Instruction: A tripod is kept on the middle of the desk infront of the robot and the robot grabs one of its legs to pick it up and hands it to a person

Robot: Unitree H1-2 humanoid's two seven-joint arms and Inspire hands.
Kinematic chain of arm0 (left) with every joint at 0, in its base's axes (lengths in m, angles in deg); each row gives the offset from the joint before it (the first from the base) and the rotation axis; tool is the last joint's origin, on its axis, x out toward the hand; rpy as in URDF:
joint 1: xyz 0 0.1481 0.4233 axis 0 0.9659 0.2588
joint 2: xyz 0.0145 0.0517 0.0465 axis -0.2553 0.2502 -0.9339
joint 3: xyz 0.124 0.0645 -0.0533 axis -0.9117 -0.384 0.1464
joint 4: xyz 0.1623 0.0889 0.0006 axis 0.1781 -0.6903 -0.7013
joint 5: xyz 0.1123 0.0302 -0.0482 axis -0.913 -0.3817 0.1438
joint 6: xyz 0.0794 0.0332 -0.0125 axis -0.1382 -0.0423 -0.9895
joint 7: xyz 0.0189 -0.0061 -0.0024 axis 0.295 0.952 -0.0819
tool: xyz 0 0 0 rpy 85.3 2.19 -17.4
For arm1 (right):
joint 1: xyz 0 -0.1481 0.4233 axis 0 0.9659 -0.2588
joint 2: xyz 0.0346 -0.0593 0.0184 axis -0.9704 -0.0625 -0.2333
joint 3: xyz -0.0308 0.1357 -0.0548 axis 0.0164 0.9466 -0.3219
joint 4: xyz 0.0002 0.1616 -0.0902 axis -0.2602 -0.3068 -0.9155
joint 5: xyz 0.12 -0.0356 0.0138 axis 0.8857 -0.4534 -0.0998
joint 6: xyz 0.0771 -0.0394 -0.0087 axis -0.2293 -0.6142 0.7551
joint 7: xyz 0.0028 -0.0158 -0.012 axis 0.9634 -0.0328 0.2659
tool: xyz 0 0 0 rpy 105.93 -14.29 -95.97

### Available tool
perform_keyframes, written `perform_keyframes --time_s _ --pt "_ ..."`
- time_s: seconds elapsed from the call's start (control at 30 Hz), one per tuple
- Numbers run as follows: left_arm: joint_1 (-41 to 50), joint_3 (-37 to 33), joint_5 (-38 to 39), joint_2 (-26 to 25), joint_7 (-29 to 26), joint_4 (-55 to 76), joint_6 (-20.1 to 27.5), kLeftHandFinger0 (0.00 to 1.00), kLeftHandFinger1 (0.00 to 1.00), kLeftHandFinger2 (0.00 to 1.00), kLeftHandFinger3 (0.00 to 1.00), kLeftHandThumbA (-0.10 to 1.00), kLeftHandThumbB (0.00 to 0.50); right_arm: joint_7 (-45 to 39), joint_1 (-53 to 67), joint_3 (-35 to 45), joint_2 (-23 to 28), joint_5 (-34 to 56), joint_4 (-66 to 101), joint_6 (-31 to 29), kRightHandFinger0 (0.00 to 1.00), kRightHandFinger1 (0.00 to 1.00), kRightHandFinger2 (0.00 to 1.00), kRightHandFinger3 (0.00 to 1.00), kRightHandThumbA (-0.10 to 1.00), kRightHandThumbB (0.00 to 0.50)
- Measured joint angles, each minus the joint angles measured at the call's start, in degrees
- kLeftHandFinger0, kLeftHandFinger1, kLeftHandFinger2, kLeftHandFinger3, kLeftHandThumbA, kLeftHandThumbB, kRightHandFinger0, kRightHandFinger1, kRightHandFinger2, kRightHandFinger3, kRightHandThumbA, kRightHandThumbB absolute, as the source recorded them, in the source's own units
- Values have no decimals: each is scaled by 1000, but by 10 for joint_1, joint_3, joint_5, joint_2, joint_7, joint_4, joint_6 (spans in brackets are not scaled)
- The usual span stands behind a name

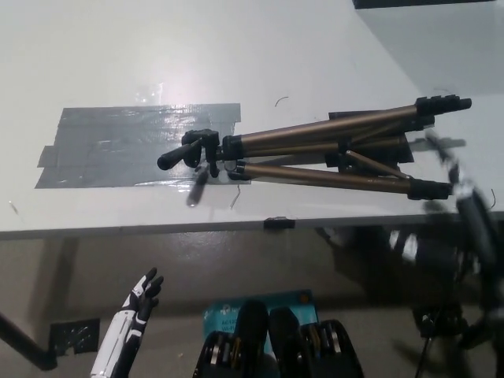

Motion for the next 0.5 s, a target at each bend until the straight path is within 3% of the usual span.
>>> perform_keyframes --time_s 0.13,0.5 --pt "-2 0 0 0 0 0 0 1000 1000 1000 1000 1000 158 -6 -82 -10 24 -48 -40 25 1000 1000 1000 1000 967 362" --pt "-15 1 -2 -1 0 0 0 1000 1000 1000 1000 1000 162 -7 -222 -89 44 -175 -206 64 1000 1000 1000 1000 1000 456"
